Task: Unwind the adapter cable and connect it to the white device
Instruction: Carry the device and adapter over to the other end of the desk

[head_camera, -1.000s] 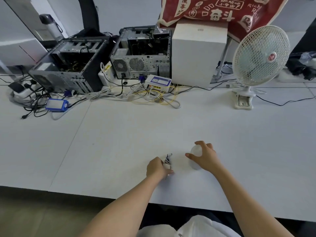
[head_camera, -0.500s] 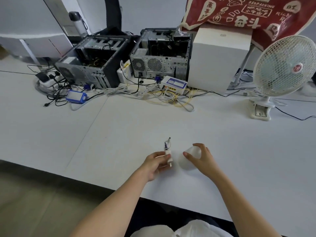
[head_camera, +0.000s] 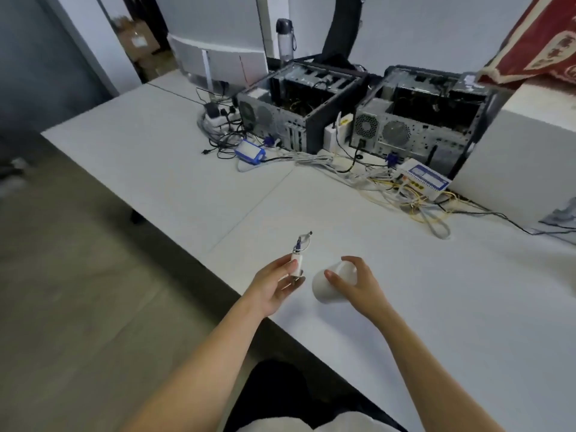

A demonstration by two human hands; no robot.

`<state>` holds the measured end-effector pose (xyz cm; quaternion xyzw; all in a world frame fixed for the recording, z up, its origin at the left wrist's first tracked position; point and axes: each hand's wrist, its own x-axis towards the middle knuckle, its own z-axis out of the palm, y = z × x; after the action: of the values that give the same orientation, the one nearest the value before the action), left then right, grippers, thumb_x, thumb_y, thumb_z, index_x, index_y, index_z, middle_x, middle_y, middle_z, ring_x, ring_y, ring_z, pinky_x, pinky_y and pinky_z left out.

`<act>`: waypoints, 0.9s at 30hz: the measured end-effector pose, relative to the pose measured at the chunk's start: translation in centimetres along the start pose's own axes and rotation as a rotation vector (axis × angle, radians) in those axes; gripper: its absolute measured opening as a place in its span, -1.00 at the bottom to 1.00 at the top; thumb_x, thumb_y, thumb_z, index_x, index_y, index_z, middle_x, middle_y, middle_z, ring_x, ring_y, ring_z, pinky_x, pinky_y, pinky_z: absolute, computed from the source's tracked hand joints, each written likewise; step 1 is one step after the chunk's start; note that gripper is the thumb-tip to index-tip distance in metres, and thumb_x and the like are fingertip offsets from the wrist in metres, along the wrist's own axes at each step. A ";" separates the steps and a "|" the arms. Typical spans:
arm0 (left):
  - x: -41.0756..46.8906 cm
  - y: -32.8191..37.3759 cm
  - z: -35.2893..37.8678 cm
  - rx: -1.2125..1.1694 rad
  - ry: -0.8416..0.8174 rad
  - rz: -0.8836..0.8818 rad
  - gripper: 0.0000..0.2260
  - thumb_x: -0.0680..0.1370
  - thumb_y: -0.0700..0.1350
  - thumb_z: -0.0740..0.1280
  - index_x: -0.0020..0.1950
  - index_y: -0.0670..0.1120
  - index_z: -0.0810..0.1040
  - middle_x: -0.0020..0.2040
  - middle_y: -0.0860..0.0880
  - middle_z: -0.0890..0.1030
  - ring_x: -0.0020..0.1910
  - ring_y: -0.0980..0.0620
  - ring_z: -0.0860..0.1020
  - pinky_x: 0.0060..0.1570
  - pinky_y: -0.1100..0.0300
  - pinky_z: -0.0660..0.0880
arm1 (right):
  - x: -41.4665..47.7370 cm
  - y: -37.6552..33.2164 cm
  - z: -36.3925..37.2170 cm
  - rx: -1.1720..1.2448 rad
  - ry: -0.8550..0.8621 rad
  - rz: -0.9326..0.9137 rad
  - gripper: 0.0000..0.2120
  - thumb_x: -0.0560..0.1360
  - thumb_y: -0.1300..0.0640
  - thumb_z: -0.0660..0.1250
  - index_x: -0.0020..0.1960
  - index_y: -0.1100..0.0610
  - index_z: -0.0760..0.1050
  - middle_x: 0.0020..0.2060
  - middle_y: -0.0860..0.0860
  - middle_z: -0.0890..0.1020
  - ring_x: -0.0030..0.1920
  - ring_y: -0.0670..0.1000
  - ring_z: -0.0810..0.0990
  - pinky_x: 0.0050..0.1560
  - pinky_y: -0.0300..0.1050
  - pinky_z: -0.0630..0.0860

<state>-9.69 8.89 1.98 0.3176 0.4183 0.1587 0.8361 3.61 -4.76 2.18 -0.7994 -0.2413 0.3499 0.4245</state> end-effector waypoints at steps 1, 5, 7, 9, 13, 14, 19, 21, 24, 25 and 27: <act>-0.3 0.6 -1.2 -0.043 0.019 0.031 -0.87 0.49 -0.28 0.34 0.02 -0.18 0.58 -0.06 -0.13 0.60 -0.06 -0.07 0.57 -0.02 0.13 0.62 | 0.5 -0.9 1.1 -0.028 -0.027 -0.026 -0.42 0.39 -0.15 0.36 0.33 0.02 0.30 0.32 0.11 0.39 0.17 0.10 0.44 0.08 -0.06 0.42; -0.9 2.2 -4.3 -0.156 0.074 0.092 -0.86 0.49 -0.28 0.35 0.03 -0.19 0.59 -0.07 -0.13 0.59 -0.06 -0.06 0.57 -0.12 0.16 0.64 | 1.5 -3.4 4.1 -0.080 -0.082 -0.087 -0.41 0.39 -0.16 0.36 0.33 0.02 0.29 0.32 0.10 0.40 0.11 0.04 0.42 0.09 -0.06 0.43; -0.9 3.3 -6.0 -0.207 0.092 0.117 -0.84 0.48 -0.28 0.35 0.05 -0.19 0.59 -0.07 -0.12 0.60 -0.07 -0.05 0.57 -0.15 0.18 0.64 | 2.2 -4.8 5.8 -0.103 -0.105 -0.118 -0.42 0.39 -0.17 0.35 0.32 0.01 0.29 0.32 0.09 0.40 0.11 0.02 0.41 0.09 -0.08 0.43; -1.0 4.6 -7.7 -0.249 0.109 0.140 -0.81 0.48 -0.27 0.36 0.09 -0.19 0.58 -0.04 -0.11 0.61 -0.04 -0.04 0.57 -0.14 0.18 0.63 | 2.9 -6.2 7.4 -0.115 -0.143 -0.140 -0.42 0.40 -0.17 0.34 0.33 0.00 0.28 0.32 0.08 0.40 0.13 0.04 0.42 0.08 -0.08 0.42; -0.9 7.3 -11.0 -0.301 0.159 0.176 -0.77 0.47 -0.26 0.37 0.12 -0.19 0.57 -0.01 -0.10 0.62 -0.06 -0.02 0.59 -0.11 0.17 0.60 | 4.2 -9.3 10.9 -0.145 -0.185 -0.179 -0.43 0.41 -0.17 0.33 0.33 0.01 0.29 0.30 0.06 0.41 0.14 0.06 0.43 0.10 -0.07 0.43; -0.9 8.0 -11.9 -0.321 0.172 0.182 -0.78 0.47 -0.26 0.37 0.11 -0.19 0.58 -0.01 -0.10 0.62 -0.06 -0.02 0.58 -0.13 0.18 0.61 | 4.6 -10.0 12.0 -0.150 -0.189 -0.187 -0.44 0.41 -0.16 0.33 0.33 0.01 0.29 0.30 0.06 0.41 0.13 0.05 0.43 0.10 -0.08 0.43; -0.7 12.4 -16.9 -0.364 0.212 0.235 -0.79 0.48 -0.27 0.35 0.11 -0.20 0.57 -0.02 -0.11 0.62 -0.07 -0.02 0.58 -0.19 0.19 0.62 | 6.8 -14.3 17.6 -0.210 -0.235 -0.231 -0.44 0.42 -0.17 0.32 0.33 0.03 0.29 0.31 0.05 0.42 0.18 0.07 0.45 0.16 -0.03 0.46; -0.5 14.4 -19.0 -0.366 0.235 0.249 -0.76 0.48 -0.28 0.35 0.14 -0.21 0.56 -0.02 -0.11 0.63 -0.04 -0.03 0.57 -0.16 0.17 0.61 | 7.7 -16.1 19.8 -0.223 -0.258 -0.240 -0.43 0.42 -0.17 0.32 0.33 0.04 0.29 0.31 0.05 0.42 0.22 0.10 0.45 0.23 0.05 0.47; 0.0 17.5 -22.2 -0.353 0.277 0.264 -0.80 0.47 -0.30 0.35 0.09 -0.20 0.57 -0.06 -0.12 0.66 -0.06 -0.04 0.59 -0.08 0.13 0.58 | 9.3 -18.8 23.3 -0.249 -0.279 -0.259 -0.44 0.43 -0.16 0.31 0.33 0.04 0.28 0.32 0.06 0.42 0.24 0.10 0.44 0.26 0.08 0.46; 0.0 18.3 -22.8 -0.353 0.285 0.269 -0.82 0.48 -0.30 0.35 0.07 -0.20 0.57 -0.12 -0.10 0.68 -0.09 -0.02 0.60 -0.08 0.12 0.59 | 9.7 -19.6 24.2 -0.249 -0.281 -0.268 -0.44 0.43 -0.15 0.31 0.33 0.04 0.28 0.32 0.06 0.42 0.24 0.10 0.44 0.26 0.06 0.46; 0.0 20.0 -24.4 -0.362 0.295 0.284 -0.87 0.48 -0.30 0.35 0.01 -0.19 0.57 -0.25 -0.06 0.70 -0.19 0.02 0.62 -0.10 0.15 0.62 | 10.5 -21.2 26.4 -0.256 -0.286 -0.292 -0.44 0.44 -0.15 0.31 0.34 0.06 0.28 0.32 0.06 0.42 0.24 0.10 0.44 0.23 0.02 0.45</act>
<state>-29.23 33.61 4.33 0.1917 0.4516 0.3912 0.7786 -11.71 26.98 6.05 -0.7458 -0.4543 0.3609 0.3273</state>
